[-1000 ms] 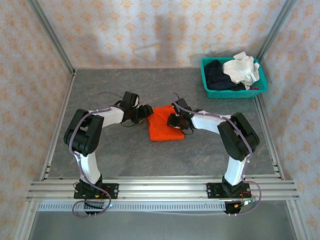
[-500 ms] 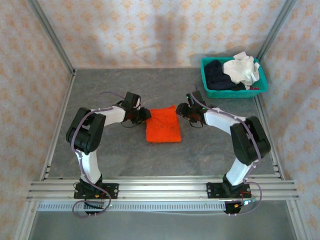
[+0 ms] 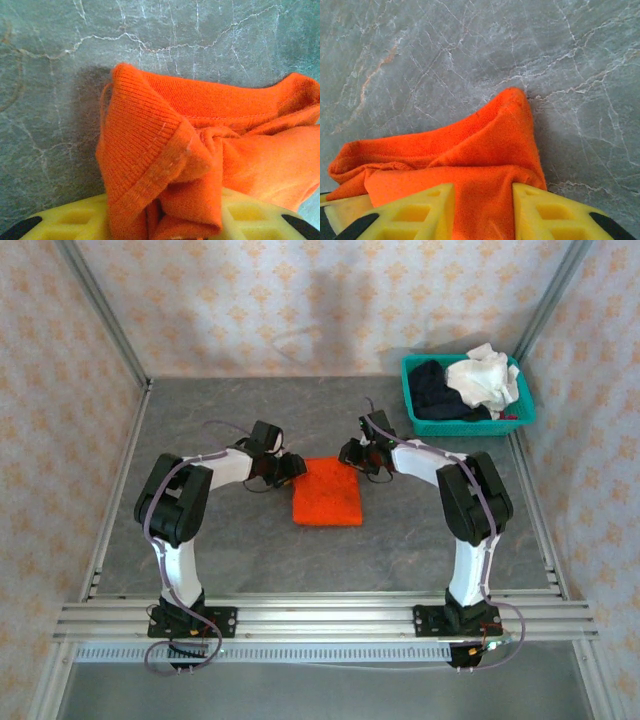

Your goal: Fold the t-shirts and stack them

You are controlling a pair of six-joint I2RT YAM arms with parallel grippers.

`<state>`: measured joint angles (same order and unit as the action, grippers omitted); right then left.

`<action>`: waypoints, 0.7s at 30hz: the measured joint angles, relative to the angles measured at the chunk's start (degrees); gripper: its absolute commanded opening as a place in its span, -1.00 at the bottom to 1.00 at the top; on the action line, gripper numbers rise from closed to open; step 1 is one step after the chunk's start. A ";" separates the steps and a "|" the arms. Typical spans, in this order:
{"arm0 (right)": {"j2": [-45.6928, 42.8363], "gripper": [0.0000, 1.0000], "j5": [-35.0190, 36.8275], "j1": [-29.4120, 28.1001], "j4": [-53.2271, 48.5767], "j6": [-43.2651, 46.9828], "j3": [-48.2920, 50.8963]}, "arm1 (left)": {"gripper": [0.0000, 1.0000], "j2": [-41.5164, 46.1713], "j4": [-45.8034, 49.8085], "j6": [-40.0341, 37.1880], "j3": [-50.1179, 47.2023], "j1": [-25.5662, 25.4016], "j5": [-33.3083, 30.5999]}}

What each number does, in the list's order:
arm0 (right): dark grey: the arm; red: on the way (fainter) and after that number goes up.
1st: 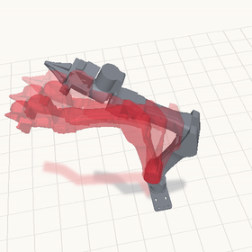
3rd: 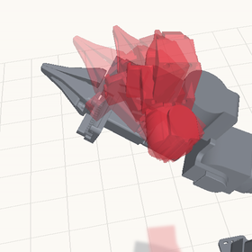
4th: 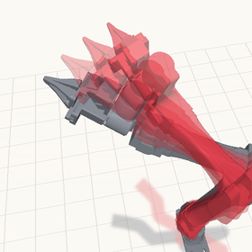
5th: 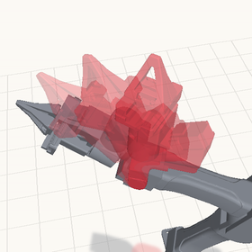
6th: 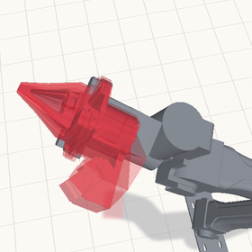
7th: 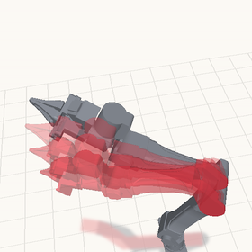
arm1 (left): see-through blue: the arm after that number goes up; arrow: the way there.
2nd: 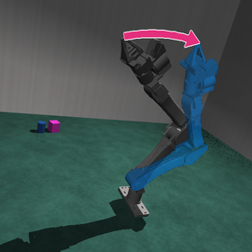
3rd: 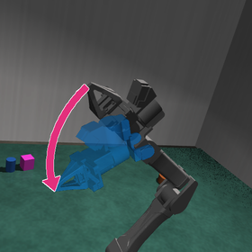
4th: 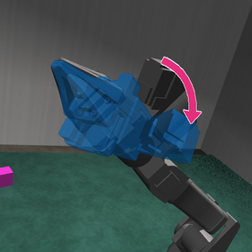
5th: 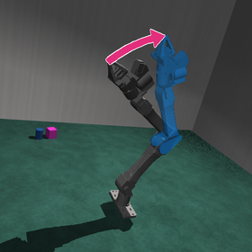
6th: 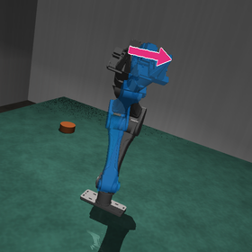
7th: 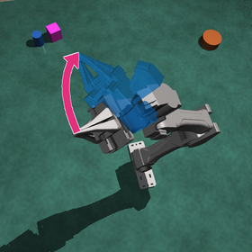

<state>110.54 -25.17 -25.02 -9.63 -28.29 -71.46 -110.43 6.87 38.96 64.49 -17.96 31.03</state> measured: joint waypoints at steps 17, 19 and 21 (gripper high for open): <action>-2.29 -1.00 -2.29 -0.02 8.72 5.68 1.88 | -0.03 0.00 0.07 0.00 0.20 -0.04 0.04; -2.25 -1.00 -2.29 -0.02 11.13 6.45 1.90 | -0.03 0.00 0.07 0.00 0.20 -0.04 0.02; -1.90 -1.00 -2.32 0.00 13.79 7.15 1.90 | -0.05 0.00 0.07 -0.02 0.20 -0.04 0.02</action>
<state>108.64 -27.49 -25.02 4.16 -21.15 -69.56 -110.43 6.94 38.94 64.69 -18.00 31.05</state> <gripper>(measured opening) 0.043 0.484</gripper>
